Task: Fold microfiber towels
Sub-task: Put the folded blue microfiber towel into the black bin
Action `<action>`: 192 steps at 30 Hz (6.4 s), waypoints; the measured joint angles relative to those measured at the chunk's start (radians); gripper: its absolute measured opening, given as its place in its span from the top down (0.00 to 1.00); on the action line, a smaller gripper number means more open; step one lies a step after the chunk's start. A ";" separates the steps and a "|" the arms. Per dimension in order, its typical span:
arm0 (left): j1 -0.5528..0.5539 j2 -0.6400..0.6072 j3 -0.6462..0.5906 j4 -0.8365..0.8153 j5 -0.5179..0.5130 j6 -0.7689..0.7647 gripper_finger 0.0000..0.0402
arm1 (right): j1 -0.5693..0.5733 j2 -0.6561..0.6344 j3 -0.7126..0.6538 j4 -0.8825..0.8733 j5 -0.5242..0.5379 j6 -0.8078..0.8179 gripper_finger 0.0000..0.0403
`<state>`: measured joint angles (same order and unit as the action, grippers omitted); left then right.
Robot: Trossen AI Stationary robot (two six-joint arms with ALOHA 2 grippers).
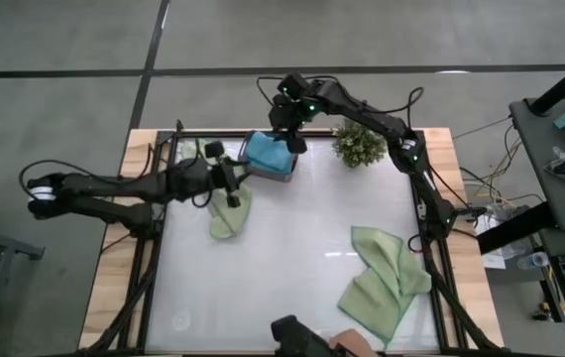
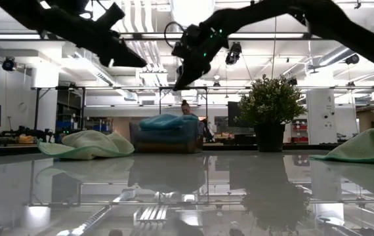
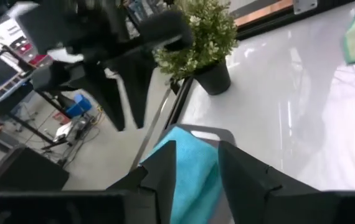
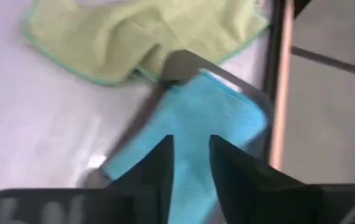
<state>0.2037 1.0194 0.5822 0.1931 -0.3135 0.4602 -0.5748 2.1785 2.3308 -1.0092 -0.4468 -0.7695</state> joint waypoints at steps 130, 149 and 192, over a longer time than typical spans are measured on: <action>0.442 0.458 0.270 -0.251 0.492 -0.058 1.00 | 0.107 -0.245 -0.651 0.465 0.285 0.434 0.98; 0.441 0.564 0.270 -0.219 0.405 -0.087 1.00 | 0.128 -0.160 -0.653 0.421 0.263 0.445 0.98; 0.459 0.695 0.278 0.122 0.223 -0.080 1.00 | 0.065 -0.252 -0.800 0.644 0.447 0.439 0.98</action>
<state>0.6630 1.7147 0.8600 0.3148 -0.0905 0.3806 -0.5103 1.9269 1.5307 -0.3648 0.0002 -0.3305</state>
